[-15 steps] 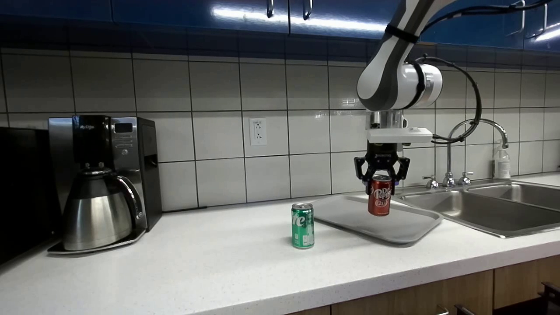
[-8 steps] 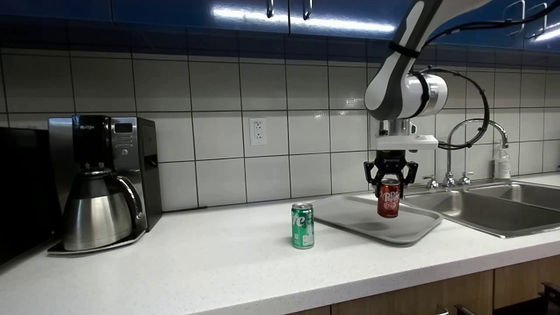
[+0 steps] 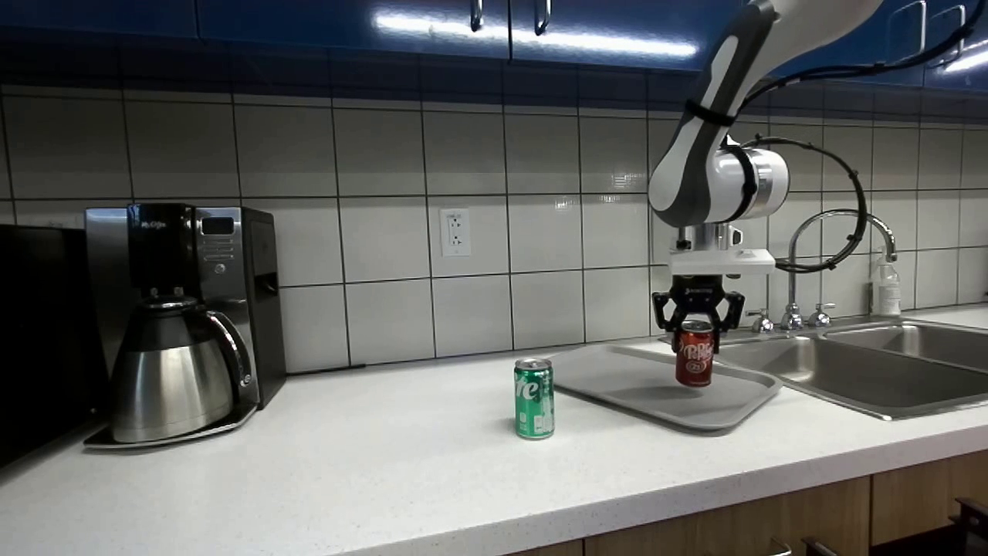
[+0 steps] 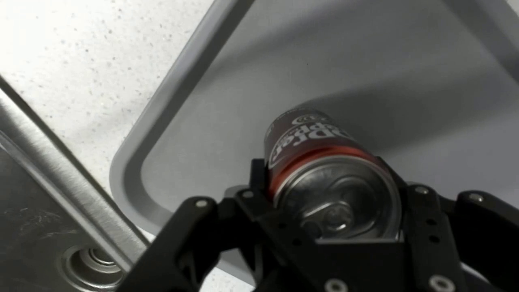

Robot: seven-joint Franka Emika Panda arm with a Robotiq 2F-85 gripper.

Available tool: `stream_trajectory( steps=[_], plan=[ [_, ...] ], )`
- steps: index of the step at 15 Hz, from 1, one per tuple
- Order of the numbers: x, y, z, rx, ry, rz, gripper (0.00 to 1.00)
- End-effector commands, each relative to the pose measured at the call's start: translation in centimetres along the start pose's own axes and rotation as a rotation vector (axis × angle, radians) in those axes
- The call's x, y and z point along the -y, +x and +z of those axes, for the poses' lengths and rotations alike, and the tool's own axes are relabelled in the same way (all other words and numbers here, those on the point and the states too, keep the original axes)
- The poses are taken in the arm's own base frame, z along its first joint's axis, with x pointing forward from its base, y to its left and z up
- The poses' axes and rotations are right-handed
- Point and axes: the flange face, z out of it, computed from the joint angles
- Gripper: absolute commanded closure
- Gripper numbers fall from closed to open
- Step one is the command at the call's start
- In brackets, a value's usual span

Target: Put the two soda cans onto the tray

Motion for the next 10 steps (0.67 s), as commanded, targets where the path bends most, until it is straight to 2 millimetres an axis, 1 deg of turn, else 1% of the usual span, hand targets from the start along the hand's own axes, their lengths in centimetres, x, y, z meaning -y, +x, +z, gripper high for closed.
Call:
stream_trajectory(
  steps=[1, 6, 10],
  plan=[
    [-1.1, 1.9, 0.0, -0.02, -0.008, -0.004, 0.62],
    [-2.2, 2.7, 0.4, -0.018, -0.014, 0.014, 0.62],
    [-2.6, 2.9, 0.6, -0.017, -0.017, 0.023, 0.62]
  ],
)
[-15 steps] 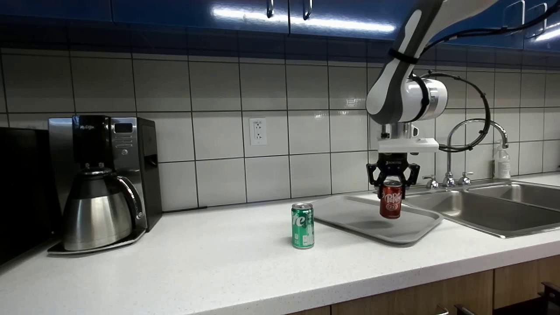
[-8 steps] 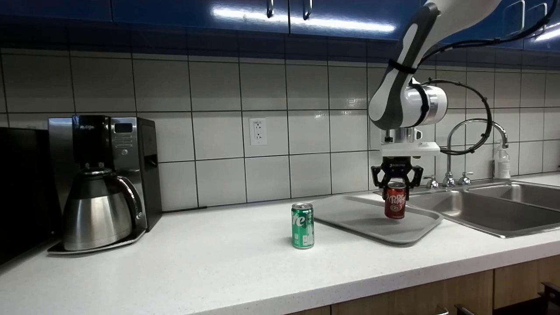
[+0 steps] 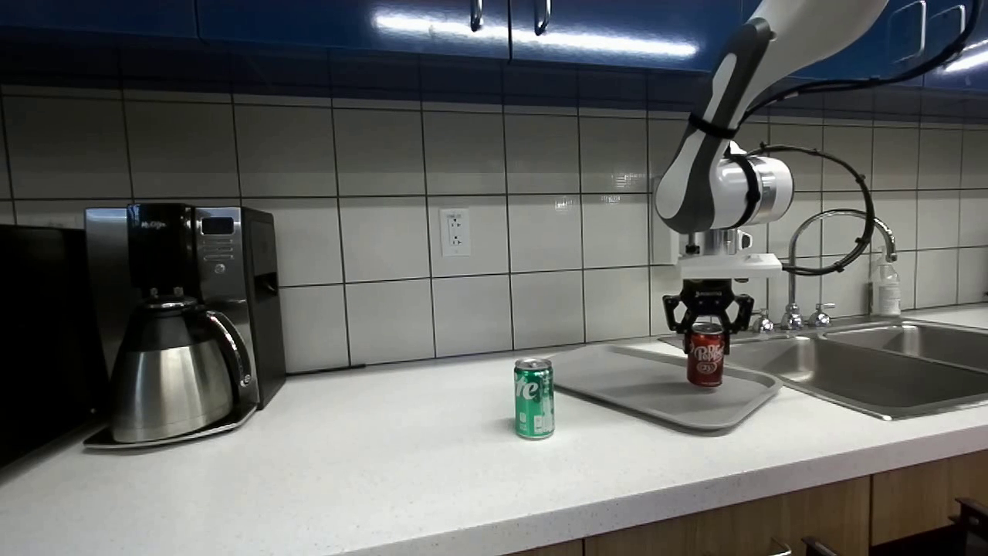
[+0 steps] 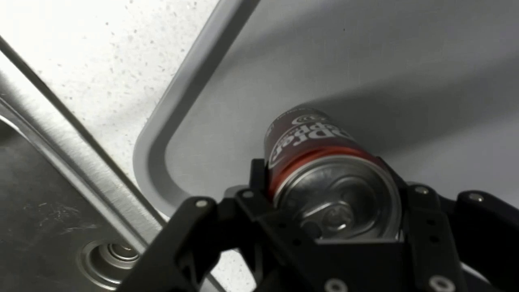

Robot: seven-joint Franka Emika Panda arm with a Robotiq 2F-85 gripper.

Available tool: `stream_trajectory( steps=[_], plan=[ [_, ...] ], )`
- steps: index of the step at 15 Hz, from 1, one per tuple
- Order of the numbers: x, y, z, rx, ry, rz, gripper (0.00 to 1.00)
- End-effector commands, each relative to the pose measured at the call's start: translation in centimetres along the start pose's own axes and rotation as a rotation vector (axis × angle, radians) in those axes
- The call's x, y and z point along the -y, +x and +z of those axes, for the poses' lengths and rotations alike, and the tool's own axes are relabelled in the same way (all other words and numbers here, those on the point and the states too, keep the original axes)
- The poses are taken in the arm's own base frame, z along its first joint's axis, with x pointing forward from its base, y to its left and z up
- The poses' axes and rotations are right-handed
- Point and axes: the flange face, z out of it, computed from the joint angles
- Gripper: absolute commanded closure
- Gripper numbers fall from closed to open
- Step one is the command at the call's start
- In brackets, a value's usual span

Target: Put the two soda cans onto the tray

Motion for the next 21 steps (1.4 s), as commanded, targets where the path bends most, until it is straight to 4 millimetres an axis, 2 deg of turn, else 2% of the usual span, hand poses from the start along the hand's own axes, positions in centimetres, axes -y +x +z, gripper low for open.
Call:
stream_trajectory(
  steps=[1, 4, 5, 6, 8, 13, 21],
  plan=[
    [-0.5, 1.1, -0.4, -0.015, 0.001, -0.011, 0.62],
    [-0.5, 1.1, -0.2, -0.009, 0.001, -0.01, 0.62],
    [-0.5, 1.1, -0.1, -0.006, 0.0, -0.01, 0.12],
    [-0.5, 1.1, 0.0, -0.004, -0.001, -0.009, 0.11],
    [-0.6, 1.2, -0.1, -0.007, 0.001, -0.006, 0.01],
    [-1.1, 1.5, -0.6, -0.019, 0.005, 0.008, 0.0],
    [-1.3, 2.0, -2.5, -0.047, 0.035, 0.022, 0.0]
  ],
)
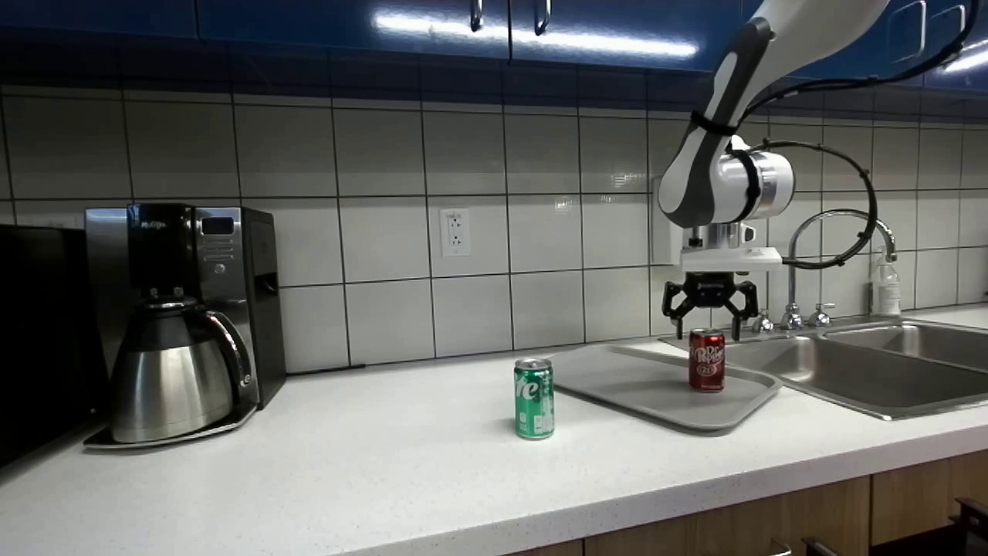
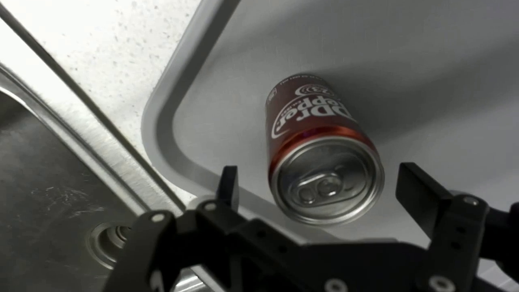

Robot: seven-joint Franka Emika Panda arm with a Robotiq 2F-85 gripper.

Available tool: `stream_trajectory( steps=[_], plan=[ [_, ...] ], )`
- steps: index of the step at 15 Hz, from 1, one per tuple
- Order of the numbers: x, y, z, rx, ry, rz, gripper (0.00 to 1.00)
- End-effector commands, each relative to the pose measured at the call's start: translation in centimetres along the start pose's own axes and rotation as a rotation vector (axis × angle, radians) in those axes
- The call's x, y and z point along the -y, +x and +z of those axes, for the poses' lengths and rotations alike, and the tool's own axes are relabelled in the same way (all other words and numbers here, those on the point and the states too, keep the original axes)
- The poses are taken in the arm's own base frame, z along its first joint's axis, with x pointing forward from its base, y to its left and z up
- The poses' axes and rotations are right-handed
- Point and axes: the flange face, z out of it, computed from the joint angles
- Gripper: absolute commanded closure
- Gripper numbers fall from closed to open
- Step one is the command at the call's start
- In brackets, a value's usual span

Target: Put the two soda cans onto the tray

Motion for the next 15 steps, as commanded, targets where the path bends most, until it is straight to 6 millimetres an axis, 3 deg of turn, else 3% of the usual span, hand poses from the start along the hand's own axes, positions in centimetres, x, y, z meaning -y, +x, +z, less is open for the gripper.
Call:
stream_trajectory(
  steps=[1, 9, 15],
  plan=[
    [-0.2, 0.3, -1.8, -0.02, 0.029, -0.007, 0.0],
    [0.5, 0.0, -5.1, -0.067, 0.057, -0.023, 0.0],
    [2.8, -1.8, -7.7, -0.091, 0.088, -0.062, 0.0]
  ],
)
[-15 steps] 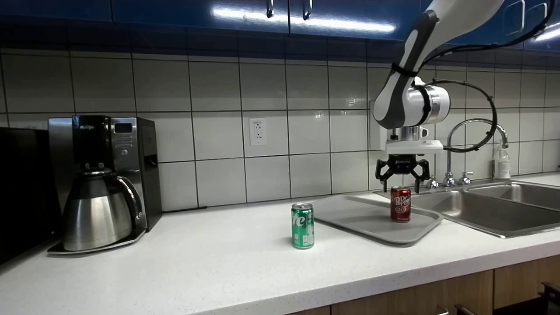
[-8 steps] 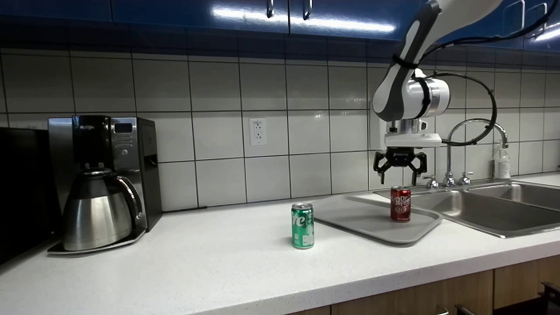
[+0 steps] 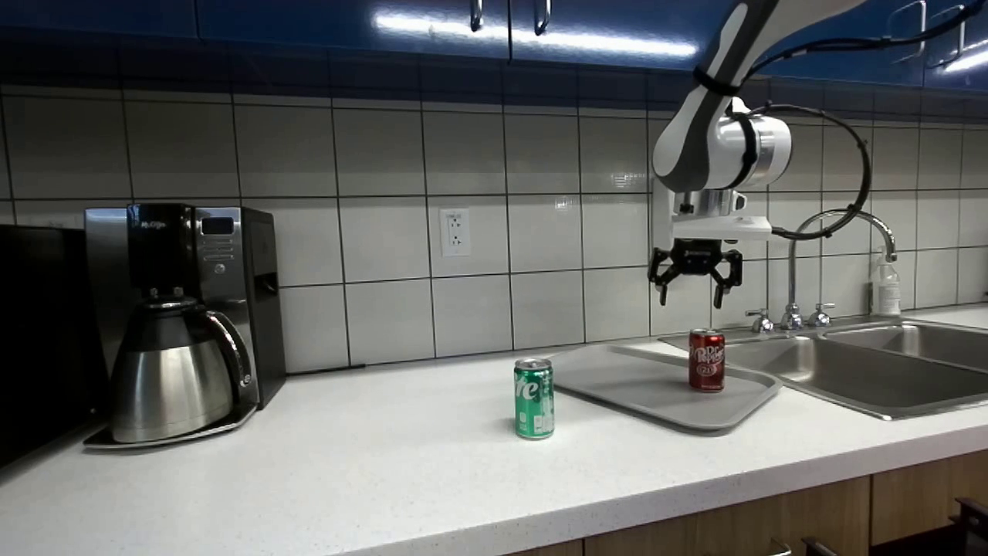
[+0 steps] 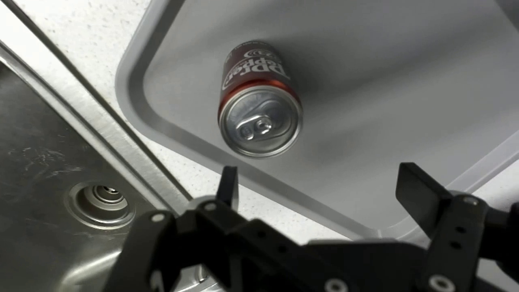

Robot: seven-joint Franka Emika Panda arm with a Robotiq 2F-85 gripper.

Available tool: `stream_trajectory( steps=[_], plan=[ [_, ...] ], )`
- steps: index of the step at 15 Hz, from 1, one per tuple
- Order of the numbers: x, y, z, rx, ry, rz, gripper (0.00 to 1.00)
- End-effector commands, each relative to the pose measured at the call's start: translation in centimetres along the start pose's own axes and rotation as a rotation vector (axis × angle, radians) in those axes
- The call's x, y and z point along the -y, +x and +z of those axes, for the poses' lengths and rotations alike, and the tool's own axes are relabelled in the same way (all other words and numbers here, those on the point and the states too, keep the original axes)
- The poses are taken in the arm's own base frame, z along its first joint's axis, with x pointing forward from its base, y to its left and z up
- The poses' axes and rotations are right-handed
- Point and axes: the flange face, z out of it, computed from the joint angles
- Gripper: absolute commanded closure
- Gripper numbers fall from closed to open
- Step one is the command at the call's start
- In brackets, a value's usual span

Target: Put the two soda cans onto the tray

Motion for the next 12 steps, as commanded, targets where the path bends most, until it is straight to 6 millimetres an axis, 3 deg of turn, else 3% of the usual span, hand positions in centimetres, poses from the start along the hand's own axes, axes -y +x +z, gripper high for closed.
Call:
stream_trajectory(
  steps=[1, 12],
  plan=[
    [1.7, -1.8, -2.3, -0.006, 0.033, -0.041, 0.0],
    [10.9, -7.1, -6.0, -0.029, 0.1, -0.195, 0.0]
  ],
)
